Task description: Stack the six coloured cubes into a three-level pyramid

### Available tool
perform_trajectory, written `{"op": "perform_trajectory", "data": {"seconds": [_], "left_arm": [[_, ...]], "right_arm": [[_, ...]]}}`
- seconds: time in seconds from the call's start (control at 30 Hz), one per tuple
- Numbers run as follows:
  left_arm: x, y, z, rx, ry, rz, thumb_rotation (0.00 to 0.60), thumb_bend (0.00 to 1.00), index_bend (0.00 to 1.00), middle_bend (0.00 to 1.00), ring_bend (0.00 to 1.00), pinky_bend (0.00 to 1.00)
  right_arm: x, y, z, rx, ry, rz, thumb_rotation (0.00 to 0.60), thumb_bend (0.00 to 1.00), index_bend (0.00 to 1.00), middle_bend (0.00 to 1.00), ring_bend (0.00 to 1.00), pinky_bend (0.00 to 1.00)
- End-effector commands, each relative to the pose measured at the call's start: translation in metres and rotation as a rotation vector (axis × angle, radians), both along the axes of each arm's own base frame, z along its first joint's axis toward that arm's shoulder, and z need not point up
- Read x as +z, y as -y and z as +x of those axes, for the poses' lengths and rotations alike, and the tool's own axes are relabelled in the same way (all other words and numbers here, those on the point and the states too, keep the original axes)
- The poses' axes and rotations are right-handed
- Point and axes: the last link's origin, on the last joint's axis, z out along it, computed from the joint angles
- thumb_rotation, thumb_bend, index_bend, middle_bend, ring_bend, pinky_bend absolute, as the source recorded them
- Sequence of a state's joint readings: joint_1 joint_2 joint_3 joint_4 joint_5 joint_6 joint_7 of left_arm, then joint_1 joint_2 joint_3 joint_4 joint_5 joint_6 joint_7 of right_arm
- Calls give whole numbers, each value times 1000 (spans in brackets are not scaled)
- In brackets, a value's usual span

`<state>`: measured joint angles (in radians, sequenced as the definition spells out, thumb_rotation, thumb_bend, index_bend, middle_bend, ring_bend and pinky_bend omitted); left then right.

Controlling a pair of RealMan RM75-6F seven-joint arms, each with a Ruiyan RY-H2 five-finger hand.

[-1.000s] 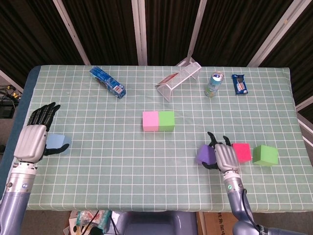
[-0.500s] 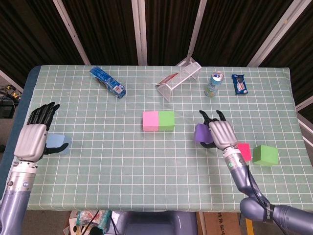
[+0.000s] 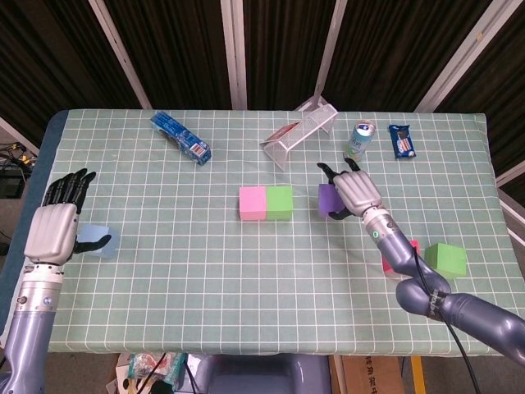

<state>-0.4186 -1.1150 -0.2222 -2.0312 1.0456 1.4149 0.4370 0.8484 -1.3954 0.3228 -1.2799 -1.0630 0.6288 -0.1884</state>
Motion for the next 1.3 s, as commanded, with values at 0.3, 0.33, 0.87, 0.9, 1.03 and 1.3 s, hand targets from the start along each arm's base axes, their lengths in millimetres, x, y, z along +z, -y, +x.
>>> {"op": "perform_trajectory", "data": {"seconds": [0.3,0.33,0.87,0.9,1.03,1.3], "left_arm": [[-2,-6,-11,39,-31,5,600,82,0,27,0,50],[-2,-6,-12,41,-32,5,600,82,0,27,0,50],[-2,-8,-16,52,-36,8,600,82,0,27,0,50],[-2,-8,-16,51,-36,8,600,82,0,27,0,49],[-2,-8,-16,52,-39,5,600,82,0,27,0,50],[-1,-9,-15,53,-41,12,600,83,0,27,0,50]], "right_arm": [[-27,23,12,-24,32,92,600,260,10,491,372,0],[-30,23,11,-28,37,97,600,260,10,491,372,0],[-43,23,14,-5,63,124,600,260,10,491,366,0],[-43,23,15,-2,63,124,600,260,10,491,366,0],[-43,25,16,2,64,122,600,260,10,491,365,0],[-46,28,16,4,64,124,600,260,10,490,364,0]]}}
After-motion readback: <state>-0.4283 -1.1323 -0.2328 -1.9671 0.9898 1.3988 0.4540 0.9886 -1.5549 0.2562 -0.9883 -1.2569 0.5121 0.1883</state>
